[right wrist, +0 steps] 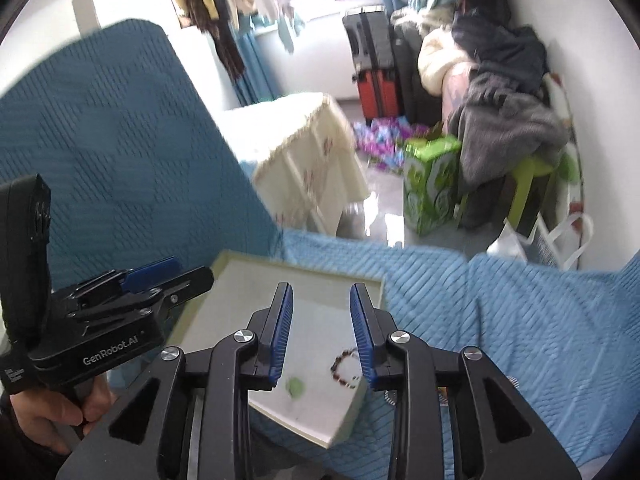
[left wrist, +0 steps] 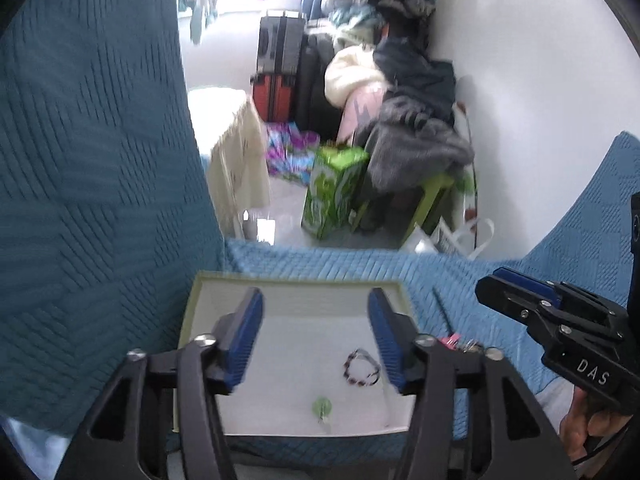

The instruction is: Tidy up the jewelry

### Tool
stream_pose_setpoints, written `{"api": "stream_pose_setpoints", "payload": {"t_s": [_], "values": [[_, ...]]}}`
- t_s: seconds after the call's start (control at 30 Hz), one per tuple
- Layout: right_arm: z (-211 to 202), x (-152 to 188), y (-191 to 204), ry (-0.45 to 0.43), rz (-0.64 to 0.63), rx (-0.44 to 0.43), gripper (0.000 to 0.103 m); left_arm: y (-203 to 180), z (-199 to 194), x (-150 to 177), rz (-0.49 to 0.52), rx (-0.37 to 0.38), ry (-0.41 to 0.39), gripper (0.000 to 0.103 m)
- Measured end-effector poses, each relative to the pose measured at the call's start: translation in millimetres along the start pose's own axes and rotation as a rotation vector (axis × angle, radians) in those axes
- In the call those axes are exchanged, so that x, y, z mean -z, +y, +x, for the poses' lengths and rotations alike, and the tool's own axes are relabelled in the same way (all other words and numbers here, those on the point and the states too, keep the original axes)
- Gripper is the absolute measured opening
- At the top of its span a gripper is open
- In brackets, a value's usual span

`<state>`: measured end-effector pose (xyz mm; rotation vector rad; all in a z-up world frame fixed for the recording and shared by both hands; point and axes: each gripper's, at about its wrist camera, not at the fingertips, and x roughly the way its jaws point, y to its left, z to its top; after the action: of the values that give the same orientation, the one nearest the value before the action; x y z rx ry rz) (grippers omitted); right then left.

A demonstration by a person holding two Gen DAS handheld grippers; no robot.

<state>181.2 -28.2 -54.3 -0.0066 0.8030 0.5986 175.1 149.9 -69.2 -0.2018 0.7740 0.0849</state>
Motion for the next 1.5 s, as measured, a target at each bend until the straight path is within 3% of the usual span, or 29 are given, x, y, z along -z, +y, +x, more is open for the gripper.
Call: {"api": "stream_pose_setpoints", "payload": {"t_s": [0.1, 0.37, 0.63, 1.03, 1.5], "values": [[-34, -11, -5, -0.061, 0.003, -0.012, 0.028, -14, -30, -11, -0.001, -0.009, -0.065, 0.076], [-95, -20, -27, -0.147, 0.016, 0.004, 0.028, -61, -93, -23, 0.005, -0.021, -0.190, 0.077], [-144, -12, -48, -0.215, -0.031, 0.067, 0.028, -109, -126, -14, 0.004, 0.010, -0.237, 0.077], [-162, 53, -99, -0.188, 0.015, 0.173, 0.028, -156, -105, 28, 0.018, 0.079, -0.188, 0.077], [-143, 136, -134, -0.174, 0.148, 0.227, 0.028, -188, -43, 86, 0.051, 0.222, -0.011, 0.074]]}}
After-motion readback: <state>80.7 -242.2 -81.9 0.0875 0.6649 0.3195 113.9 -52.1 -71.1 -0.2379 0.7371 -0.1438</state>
